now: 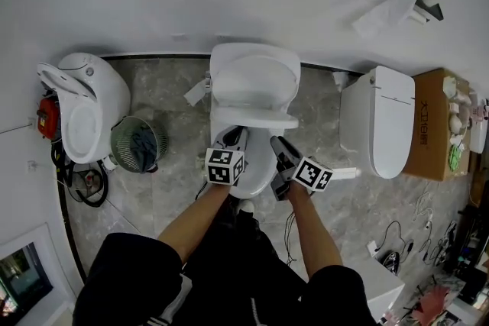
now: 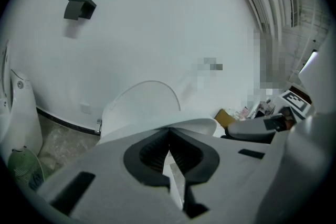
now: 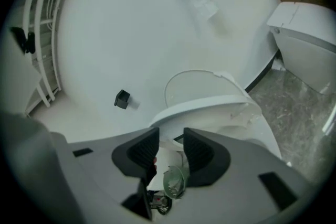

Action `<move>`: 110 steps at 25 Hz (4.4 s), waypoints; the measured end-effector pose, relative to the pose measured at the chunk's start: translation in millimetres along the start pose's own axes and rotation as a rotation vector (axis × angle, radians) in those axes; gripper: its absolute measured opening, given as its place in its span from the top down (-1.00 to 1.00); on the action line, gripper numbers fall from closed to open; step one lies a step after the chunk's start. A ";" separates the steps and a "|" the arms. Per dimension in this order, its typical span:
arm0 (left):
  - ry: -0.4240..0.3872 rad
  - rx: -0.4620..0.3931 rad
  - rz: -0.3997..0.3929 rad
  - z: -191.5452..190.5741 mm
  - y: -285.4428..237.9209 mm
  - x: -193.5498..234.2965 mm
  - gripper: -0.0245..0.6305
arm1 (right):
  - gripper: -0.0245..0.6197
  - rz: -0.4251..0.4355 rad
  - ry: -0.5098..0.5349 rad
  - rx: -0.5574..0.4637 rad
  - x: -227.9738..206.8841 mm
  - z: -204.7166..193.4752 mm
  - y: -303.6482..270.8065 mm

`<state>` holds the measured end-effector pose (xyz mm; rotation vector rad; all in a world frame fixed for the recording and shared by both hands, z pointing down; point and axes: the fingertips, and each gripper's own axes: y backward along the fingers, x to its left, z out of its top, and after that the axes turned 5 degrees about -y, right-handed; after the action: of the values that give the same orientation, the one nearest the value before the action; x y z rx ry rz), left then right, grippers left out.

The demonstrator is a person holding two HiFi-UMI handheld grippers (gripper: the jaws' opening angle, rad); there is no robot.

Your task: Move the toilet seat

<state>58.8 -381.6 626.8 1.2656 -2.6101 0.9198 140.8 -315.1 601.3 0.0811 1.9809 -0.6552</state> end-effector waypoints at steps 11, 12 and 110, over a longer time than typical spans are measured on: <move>-0.051 -0.022 0.001 51.3 -57.7 32.2 0.91 | 0.67 -0.107 0.001 -0.022 -17.1 -13.2 24.3; -0.055 -0.024 0.000 55.7 -63.3 35.8 0.91 | 0.70 -0.124 0.017 -0.031 -17.8 -13.6 27.1; -0.382 -0.242 -0.106 133.2 158.2 -101.2 0.91 | 0.91 0.032 0.903 -0.295 178.8 25.0 123.8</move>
<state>29.4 -312.2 409.2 1.6227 -2.7802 0.3565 113.5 -260.7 391.0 0.2626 2.9153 -0.3029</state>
